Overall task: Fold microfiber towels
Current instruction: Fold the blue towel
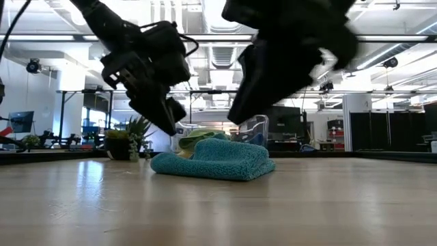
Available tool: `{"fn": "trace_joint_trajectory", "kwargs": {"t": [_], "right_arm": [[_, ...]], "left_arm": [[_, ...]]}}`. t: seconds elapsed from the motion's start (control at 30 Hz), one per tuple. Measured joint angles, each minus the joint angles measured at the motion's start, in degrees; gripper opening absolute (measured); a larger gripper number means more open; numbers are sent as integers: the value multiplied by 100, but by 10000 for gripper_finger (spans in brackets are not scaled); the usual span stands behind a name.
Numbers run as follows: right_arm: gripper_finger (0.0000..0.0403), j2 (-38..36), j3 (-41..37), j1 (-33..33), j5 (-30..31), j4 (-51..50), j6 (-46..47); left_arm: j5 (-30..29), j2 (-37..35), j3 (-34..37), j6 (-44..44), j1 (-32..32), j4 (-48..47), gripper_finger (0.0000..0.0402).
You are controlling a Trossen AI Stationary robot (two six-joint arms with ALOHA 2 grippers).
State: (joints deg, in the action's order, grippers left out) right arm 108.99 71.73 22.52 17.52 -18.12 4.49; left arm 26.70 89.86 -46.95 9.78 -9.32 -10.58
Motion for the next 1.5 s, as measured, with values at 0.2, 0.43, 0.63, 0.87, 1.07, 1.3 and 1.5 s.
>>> {"fn": "trace_joint_trajectory", "kwargs": {"t": [0.2, 0.43, 0.63, 0.87, 1.07, 1.3, 1.5], "right_arm": [[153, 9, -119, -405, 354, 205, 1488], [110, 163, -234, -1155, -35, 507, 2158], [57, 400, -246, -1421, -598, 658, 2189], [11, 606, -310, -1593, -912, 723, 2266], [9, 577, -343, -1618, -899, 761, 2269], [9, 209, -364, -1577, -849, 803, 2232], [9, 16, -520, -1430, -831, 762, 2629]], "left_arm": [[-4, 180, 256, -1093, 248, 642, 0], [-202, 311, 179, -1855, 494, 1462, 0], [-225, 762, 212, -2201, 823, 1371, 0], [-402, 777, 206, -2262, 1192, 375, 0], [-750, -135, 260, -2280, 1239, 251, 0], [-1355, -631, 247, -2297, 1162, 835, 0], [-1379, 200, 178, -2455, 1124, 1635, 0]]}}
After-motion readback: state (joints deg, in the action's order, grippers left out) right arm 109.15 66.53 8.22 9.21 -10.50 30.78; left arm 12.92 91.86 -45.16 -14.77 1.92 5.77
